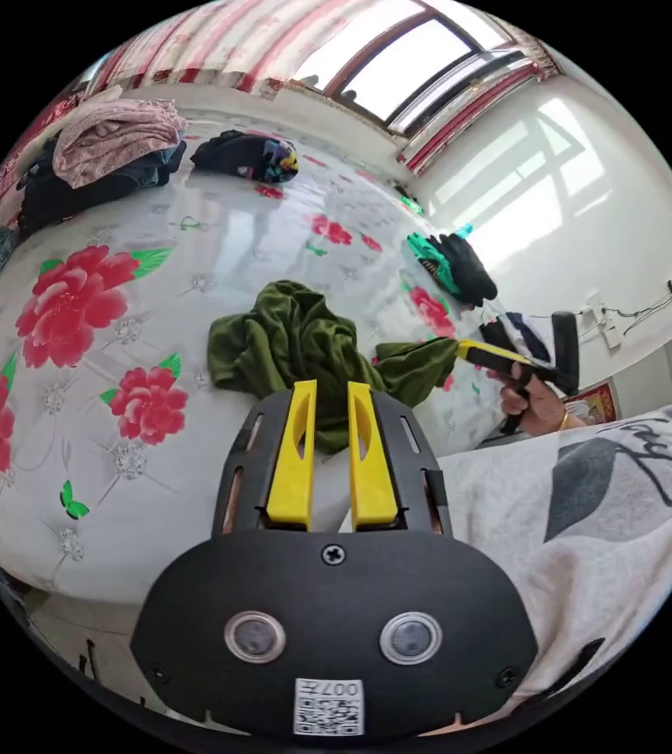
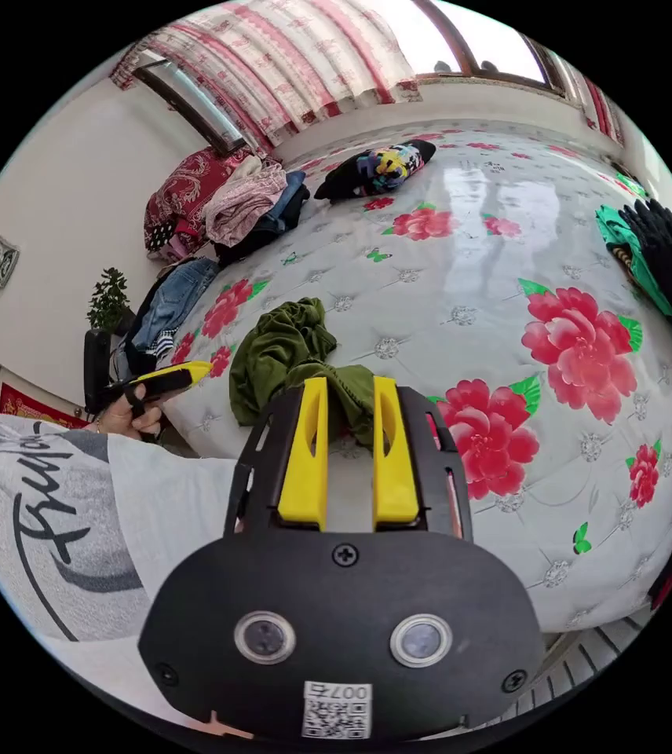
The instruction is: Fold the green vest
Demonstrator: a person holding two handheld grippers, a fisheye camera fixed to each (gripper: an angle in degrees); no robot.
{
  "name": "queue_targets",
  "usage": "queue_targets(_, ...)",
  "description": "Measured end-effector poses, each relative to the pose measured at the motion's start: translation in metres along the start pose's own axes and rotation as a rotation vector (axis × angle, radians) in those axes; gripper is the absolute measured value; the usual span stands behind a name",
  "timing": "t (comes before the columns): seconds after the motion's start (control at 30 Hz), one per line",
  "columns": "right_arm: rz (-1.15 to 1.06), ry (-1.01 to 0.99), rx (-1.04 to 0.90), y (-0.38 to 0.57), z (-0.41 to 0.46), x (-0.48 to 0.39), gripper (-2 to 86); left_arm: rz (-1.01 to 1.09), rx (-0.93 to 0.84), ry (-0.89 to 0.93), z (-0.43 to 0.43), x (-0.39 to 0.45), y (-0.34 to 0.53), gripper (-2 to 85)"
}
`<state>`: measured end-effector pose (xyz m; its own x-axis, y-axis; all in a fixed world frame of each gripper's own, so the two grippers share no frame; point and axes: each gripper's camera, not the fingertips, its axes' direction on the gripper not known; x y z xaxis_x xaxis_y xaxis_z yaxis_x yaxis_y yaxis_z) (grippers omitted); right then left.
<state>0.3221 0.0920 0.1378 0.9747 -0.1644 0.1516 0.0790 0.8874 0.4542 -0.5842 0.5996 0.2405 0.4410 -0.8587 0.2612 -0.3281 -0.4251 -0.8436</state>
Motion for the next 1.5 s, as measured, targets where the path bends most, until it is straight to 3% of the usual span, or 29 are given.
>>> queue_targets(0.17, -0.139, 0.047, -0.046, 0.002, 0.011, -0.011, 5.5, -0.013, -0.211, -0.163, 0.051, 0.011, -0.018, 1.0)
queue_targets(0.33, -0.18, -0.041, -0.156, -0.007, 0.031, -0.017, 2.0, -0.101, -0.215, -0.127, 0.058, 0.005, -0.033, -0.8)
queue_targets(0.4, -0.153, -0.106, -0.13, -0.014, 0.017, -0.01, 0.9, -0.116, -0.146, -0.155, 0.037, 0.008, -0.037, -0.9)
queue_targets(0.57, -0.148, -0.371, 0.015, -0.016, -0.054, 0.01, 0.2, -0.076, 0.255, -0.028, -0.088, 0.034, -0.028, -1.0)
queue_targets(0.7, -0.131, -0.519, 0.187, -0.003, -0.114, 0.03, 0.8, -0.004, 0.402, -0.081, -0.158, 0.059, -0.009, -1.0)
queue_targets(0.83, -0.11, -0.387, 0.198, 0.011, -0.116, 0.036, 2.7, -0.053, 0.415, -0.145, -0.178, 0.057, 0.013, -1.0)
queue_targets(1.07, -0.095, -0.184, -0.024, 0.033, -0.058, 0.022, 7.0, -0.346, 0.278, -0.183, -0.155, 0.019, 0.056, -1.0)
queue_targets(1.4, -0.451, -0.066, -0.176, 0.025, 0.036, -0.084, 7.5, -0.304, 0.28, -0.142, -0.192, -0.019, 0.063, -1.0)
queue_targets(1.5, -0.377, -0.082, -0.288, 0.008, 0.083, -0.096, 4.9, -0.256, 0.296, -0.087, -0.203, -0.026, 0.052, -0.9)
